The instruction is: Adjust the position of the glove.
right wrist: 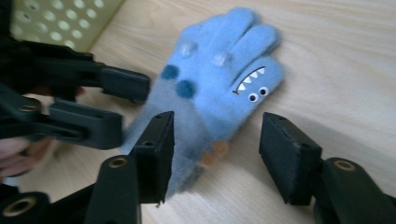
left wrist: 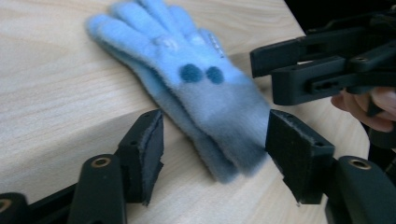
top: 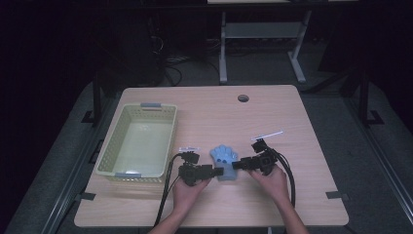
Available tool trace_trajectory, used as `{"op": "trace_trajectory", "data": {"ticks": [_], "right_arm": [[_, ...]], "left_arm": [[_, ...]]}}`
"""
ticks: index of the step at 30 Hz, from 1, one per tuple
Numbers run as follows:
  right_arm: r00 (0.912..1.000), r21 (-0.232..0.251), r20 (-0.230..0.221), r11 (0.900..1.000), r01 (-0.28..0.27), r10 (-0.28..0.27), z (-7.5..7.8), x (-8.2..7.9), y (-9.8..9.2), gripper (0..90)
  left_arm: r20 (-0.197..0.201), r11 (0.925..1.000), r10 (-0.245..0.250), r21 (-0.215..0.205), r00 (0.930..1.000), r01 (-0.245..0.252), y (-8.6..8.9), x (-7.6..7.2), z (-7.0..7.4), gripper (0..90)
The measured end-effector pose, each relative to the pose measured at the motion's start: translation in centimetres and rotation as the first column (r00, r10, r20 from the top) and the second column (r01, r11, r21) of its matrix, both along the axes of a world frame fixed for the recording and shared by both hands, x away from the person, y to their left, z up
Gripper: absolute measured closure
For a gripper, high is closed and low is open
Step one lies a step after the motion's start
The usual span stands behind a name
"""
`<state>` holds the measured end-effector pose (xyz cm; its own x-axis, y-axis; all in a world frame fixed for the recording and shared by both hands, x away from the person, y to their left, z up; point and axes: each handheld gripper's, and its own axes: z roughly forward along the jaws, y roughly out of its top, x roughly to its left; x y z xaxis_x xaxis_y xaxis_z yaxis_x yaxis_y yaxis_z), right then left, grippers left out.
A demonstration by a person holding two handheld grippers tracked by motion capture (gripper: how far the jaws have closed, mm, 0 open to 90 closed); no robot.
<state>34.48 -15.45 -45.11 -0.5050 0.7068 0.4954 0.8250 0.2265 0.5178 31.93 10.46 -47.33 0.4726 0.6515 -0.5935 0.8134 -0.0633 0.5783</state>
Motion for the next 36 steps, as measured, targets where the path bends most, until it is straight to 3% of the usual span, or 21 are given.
{"op": "trace_trajectory", "data": {"ticks": [4,7,10,17,21,25,32,36], "right_arm": [[0.9994,0.007,-0.033,1.0,-0.004,0.004,-0.6,0.1,0.1,48.4],[0.9991,0.048,-0.041,0.999,0.011,-0.009,-0.8,0.2,-0.1,48.6],[0.9989,0.077,-0.043,0.997,0.022,-0.019,-1.1,-0.1,-0.2,49.0],[0.9969,0.085,-0.071,0.996,0.04,-0.034,-1.6,-0.6,0.0,50.8],[0.998,0.061,-0.057,0.998,0.03,-0.026,-1.7,-0.7,0.4,53.2],[0.9975,0.061,-0.066,0.998,0.028,-0.024,-1.8,-0.8,0.7,58.4],[0.9982,0.054,-0.056,0.998,0.027,-0.024,-1.9,-1.0,1.4,64.4],[0.9979,0.068,-0.06,0.997,0.03,-0.026,-1.9,-1.1,1.4,68.0]], "left_arm": [[-0.026,0.9998,0.013,-0.017,0.9996,-0.013,0.1,0.5,-0.2,40.0],[-0.048,0.9989,0.003,-0.047,0.9988,-0.005,0.1,0.6,-0.4,40.7],[-0.05,0.999,0.002,-0.043,0.9987,-0.005,0.1,0.6,-0.3,41.1],[-0.063,0.9984,-0.011,-0.056,0.9979,0.007,0.0,0.5,-0.6,47.0],[-0.066,0.9978,-0.013,-0.066,0.9977,0.009,-0.1,0.4,-0.8,52.8],[-0.099,0.9954,-0.025,-0.094,0.9948,0.016,0.1,0.7,-1.1,57.2],[-0.117,0.9948,-0.023,-0.102,0.9928,0.011,-0.3,0.6,-1.2,60.4],[-0.153,0.9906,-0.017,-0.137,0.9881,-0.005,-0.2,0.9,-1.5,62.2]]}}
